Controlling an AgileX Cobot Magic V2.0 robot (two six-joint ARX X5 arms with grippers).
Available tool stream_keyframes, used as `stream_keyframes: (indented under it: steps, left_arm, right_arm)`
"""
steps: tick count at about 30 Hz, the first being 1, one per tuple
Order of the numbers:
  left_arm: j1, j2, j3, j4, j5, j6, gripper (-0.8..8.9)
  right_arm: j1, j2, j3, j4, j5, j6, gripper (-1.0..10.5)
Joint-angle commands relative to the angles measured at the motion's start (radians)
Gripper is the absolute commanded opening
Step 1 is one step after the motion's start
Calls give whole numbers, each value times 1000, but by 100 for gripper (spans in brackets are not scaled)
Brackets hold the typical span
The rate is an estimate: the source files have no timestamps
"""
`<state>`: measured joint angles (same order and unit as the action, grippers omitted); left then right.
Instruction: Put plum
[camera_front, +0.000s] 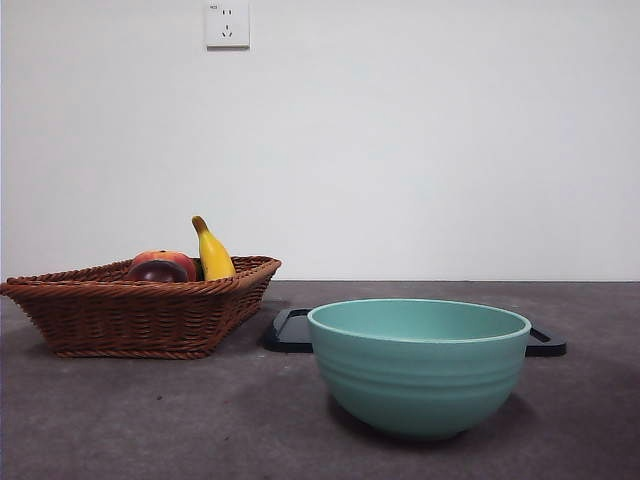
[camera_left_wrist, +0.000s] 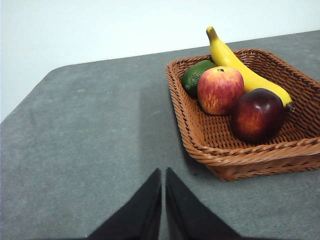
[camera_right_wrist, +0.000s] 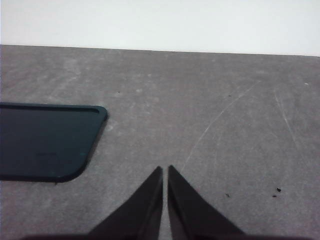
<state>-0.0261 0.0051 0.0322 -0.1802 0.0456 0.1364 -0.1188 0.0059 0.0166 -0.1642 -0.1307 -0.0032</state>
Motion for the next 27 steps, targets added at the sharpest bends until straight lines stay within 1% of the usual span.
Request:
stream_keyframes:
  steps: [1, 27]
  left_arm:
    - [3, -2, -21, -7, -2, -2, 12]
    - [3, -2, -21, -7, -2, -2, 12]
  right_arm:
    - [-1, -2, -6, -5, 0, 5, 6]
    - [-2, -2, -5, 6, 0, 3, 6]
